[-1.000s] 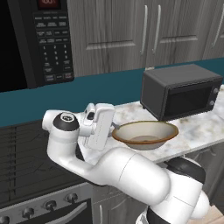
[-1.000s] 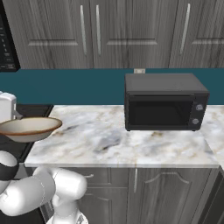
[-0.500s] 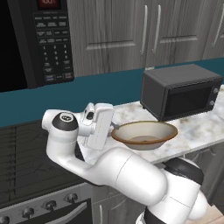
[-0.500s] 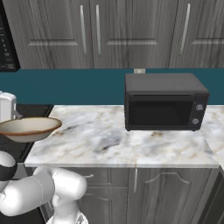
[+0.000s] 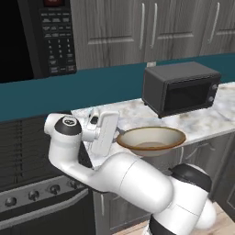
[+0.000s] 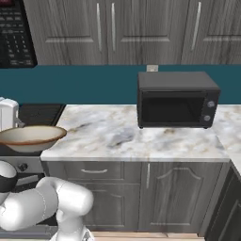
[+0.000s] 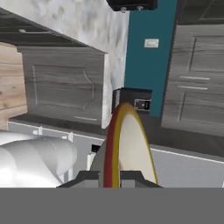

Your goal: Pick the cup and bowl from the counter and place them on the counter next to the sink.

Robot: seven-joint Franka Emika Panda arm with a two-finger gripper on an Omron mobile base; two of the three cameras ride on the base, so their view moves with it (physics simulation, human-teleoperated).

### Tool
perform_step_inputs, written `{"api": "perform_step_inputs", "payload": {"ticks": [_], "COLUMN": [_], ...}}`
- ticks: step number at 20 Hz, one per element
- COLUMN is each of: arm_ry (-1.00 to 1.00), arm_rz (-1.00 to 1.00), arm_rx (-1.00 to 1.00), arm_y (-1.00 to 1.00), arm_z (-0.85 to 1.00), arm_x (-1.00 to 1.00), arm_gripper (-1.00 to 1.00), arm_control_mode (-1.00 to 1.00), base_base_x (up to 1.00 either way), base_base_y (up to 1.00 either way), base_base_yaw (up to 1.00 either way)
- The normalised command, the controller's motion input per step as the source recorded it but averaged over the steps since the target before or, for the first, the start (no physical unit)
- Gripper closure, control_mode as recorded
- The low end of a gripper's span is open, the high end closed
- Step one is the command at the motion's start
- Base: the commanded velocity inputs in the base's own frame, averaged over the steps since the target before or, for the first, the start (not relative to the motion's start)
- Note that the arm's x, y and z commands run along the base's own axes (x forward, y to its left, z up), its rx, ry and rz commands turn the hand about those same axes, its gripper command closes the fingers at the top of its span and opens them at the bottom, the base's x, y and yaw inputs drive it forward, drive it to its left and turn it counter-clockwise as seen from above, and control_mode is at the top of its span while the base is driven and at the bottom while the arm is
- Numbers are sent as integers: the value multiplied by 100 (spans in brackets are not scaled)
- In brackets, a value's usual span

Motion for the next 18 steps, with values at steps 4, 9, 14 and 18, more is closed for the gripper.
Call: {"api": "perform_step_inputs", "payload": {"ticks": [4,9,14,18], "arm_ry": [0,0,0,0], "arm_rz": [0,0,0,0], "arm_rx": [0,0,0,0], "arm_y": [0,0,0,0], "arm_z": [0,0,0,0], "arm_x": [0,0,0,0], "arm_gripper": [100,100,100,100], "arm_control_mode": [100,100,100,100], "base_base_x": [-29,3,1,9], "base_base_y": [10,22,64,76], "base_base_yaw": [17,46,62,64]}}
